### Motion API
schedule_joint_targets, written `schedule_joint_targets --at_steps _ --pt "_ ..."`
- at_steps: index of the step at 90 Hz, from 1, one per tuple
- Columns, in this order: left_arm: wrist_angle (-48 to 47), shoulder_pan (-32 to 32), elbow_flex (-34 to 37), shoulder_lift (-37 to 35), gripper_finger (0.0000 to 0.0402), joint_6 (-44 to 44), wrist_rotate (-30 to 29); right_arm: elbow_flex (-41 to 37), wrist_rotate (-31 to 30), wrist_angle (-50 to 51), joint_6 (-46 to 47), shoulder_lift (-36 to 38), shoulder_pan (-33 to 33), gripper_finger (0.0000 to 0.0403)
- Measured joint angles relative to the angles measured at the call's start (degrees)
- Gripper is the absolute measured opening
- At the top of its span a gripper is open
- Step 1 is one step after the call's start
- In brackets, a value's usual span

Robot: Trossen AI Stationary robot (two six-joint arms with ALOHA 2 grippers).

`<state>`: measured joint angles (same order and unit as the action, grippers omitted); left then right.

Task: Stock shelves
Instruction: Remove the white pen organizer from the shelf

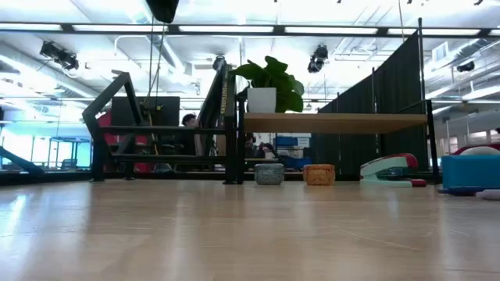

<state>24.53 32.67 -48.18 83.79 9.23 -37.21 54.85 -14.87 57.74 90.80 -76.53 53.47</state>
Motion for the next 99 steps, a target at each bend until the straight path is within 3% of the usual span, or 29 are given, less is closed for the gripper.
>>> schedule_joint_targets --at_steps 19,41,58,69,90,99 --pt "0.0 0.0 0.0 0.0 0.0041 0.0 0.0 0.0 0.9 2.8 4.2 0.0 0.0 0.0001" --pt "0.0 0.0 0.0 0.0 0.0041 0.0 0.0 1.7 9.8 1.4 15.7 -0.2 3.8 0.0001" --pt "0.0 0.0 0.0 0.0 0.0041 -0.1 0.0 1.7 11.0 2.7 20.4 -0.2 5.4 0.0005" --pt "0.0 0.0 0.0 0.0 0.0041 -0.1 0.0 1.7 12.6 5.9 20.0 -0.3 4.5 0.0033" --pt "0.0 0.0 0.0 0.0 0.0041 -0.2 0.0 3.5 25.5 9.7 11.0 0.1 -0.9 0.0119" --pt "0.0 0.0 0.0 0.0 0.0041 -0.2 0.0 5.0 27.6 8.9 7.8 0.2 -3.5 0.0145"
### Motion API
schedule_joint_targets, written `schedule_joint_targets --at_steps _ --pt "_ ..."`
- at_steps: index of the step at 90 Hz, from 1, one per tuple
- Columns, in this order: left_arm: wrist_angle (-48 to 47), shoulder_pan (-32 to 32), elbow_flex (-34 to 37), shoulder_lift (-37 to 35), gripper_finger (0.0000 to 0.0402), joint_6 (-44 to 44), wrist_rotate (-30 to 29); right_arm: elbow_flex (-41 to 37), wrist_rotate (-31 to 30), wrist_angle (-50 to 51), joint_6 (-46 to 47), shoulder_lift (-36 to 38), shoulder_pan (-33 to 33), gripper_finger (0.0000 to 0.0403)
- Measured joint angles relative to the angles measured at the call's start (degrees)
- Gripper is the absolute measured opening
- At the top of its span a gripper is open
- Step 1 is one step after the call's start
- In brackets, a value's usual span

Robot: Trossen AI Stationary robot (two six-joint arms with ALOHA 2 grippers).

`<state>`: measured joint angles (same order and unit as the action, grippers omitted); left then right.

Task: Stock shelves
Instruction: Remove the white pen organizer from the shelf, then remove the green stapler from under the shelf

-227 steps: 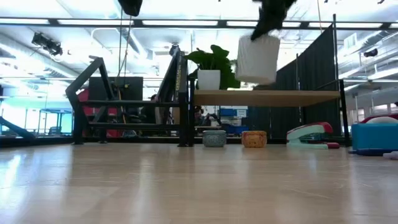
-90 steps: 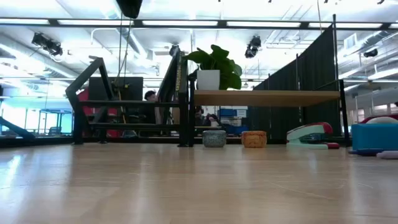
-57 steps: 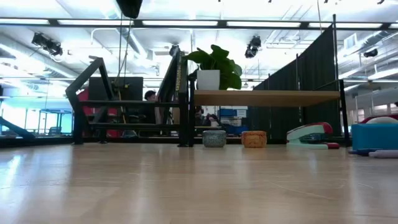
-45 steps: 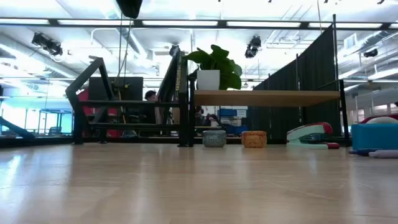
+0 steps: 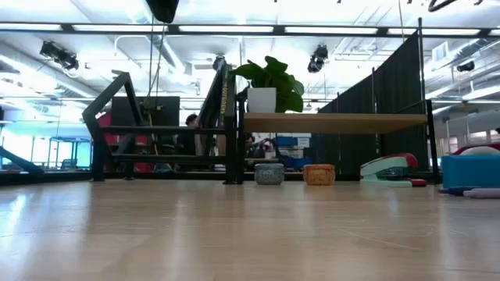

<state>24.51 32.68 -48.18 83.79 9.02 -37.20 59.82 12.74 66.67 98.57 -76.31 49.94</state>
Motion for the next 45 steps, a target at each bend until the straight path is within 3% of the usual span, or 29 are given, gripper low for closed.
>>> schedule_joint_targets --at_steps 22,45 --pt "0.0 0.0 0.0 0.0 0.0041 -1.3 0.0 0.8 0.7 -0.8 -8.0 0.0 -6.9 0.0211" --pt "0.0 0.0 0.0 0.0 0.0041 -1.3 0.0 0.8 10.4 -1.4 -12.6 0.1 -14.4 0.0273"
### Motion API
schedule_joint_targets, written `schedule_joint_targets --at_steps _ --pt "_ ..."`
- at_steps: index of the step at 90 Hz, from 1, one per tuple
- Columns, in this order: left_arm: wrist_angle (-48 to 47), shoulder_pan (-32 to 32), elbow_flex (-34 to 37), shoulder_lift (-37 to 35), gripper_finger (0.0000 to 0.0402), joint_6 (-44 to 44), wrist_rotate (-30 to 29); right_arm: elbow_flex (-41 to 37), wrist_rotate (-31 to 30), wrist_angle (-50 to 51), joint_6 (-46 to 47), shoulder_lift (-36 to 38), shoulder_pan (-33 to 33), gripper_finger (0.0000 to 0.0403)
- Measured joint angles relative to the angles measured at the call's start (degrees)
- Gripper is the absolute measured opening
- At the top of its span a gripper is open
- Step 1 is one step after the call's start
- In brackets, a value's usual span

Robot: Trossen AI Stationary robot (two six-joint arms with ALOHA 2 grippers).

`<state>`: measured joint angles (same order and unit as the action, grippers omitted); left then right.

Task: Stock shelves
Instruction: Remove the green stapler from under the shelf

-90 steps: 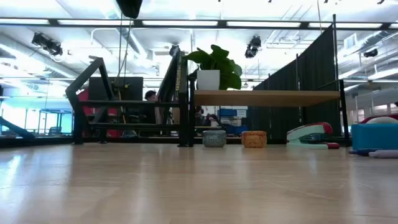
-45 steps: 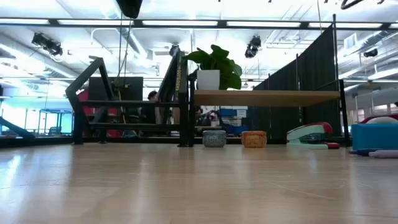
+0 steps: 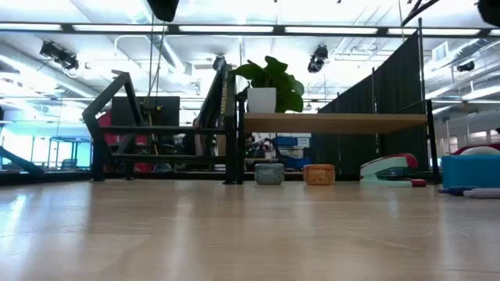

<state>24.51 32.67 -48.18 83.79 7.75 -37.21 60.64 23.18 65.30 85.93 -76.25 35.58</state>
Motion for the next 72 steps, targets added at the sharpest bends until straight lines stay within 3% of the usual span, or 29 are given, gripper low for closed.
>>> schedule_joint_targets --at_steps 13,23,30,44,52,58,72 --pt "0.0 0.0 0.0 0.0 0.0041 0.0 0.0 0.0 -0.5 0.0 -2.3 0.0 -1.4 0.0296" --pt "0.0 0.0 0.0 0.0 0.0041 0.0 0.0 0.0 -5.0 -0.9 -2.4 0.0 -2.3 0.0312" --pt "0.0 0.0 0.0 0.0 0.0041 0.0 0.0 0.0 -13.0 -1.5 -2.6 0.0 -2.5 0.0319" --pt "0.0 0.0 0.0 0.0 0.0041 0.0 0.0 -0.2 -36.2 -6.5 -1.8 0.1 -2.5 0.0318" --pt "0.0 0.0 0.0 0.0 0.0041 0.0 0.0 -0.3 -44.2 -9.8 -2.0 0.1 -3.8 0.0315" --pt "0.0 0.0 0.0 0.0 0.0041 0.0 0.0 -0.3 -44.1 -10.7 -2.3 0.1 -5.9 0.0312" --pt "0.0 0.0 0.0 0.0 0.0041 0.0 0.0 -0.3 -35.0 -8.1 -2.6 0.1 -8.7 0.0308"
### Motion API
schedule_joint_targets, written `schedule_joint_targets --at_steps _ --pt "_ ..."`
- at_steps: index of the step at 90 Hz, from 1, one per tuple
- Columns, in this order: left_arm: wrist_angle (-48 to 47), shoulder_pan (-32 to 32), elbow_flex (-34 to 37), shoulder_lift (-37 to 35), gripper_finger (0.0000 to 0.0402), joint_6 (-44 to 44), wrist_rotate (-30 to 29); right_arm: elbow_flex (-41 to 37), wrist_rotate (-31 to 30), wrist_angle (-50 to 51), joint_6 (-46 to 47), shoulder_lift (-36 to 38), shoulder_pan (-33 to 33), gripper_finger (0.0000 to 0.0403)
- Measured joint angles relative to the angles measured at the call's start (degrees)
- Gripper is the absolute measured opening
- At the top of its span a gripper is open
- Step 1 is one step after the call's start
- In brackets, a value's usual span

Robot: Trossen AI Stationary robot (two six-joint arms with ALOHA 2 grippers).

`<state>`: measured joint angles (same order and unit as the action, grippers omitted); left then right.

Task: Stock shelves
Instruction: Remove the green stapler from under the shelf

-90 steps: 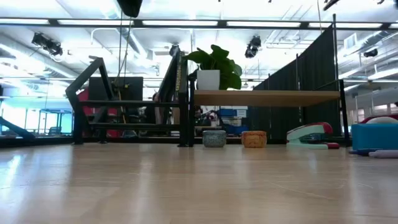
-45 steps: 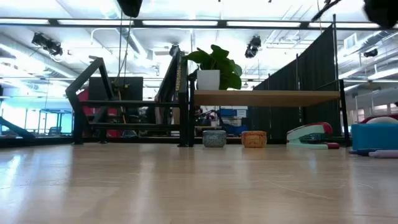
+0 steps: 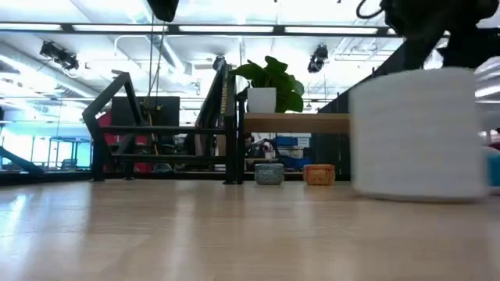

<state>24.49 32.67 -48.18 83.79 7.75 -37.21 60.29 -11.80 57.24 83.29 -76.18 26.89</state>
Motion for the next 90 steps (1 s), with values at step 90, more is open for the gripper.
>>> schedule_joint_targets --at_steps 90 --pt "0.0 0.0 0.0 0.0 0.0041 -0.2 0.0 11.4 7.5 -7.8 -44.6 -17.9 -2.5 0.0162"
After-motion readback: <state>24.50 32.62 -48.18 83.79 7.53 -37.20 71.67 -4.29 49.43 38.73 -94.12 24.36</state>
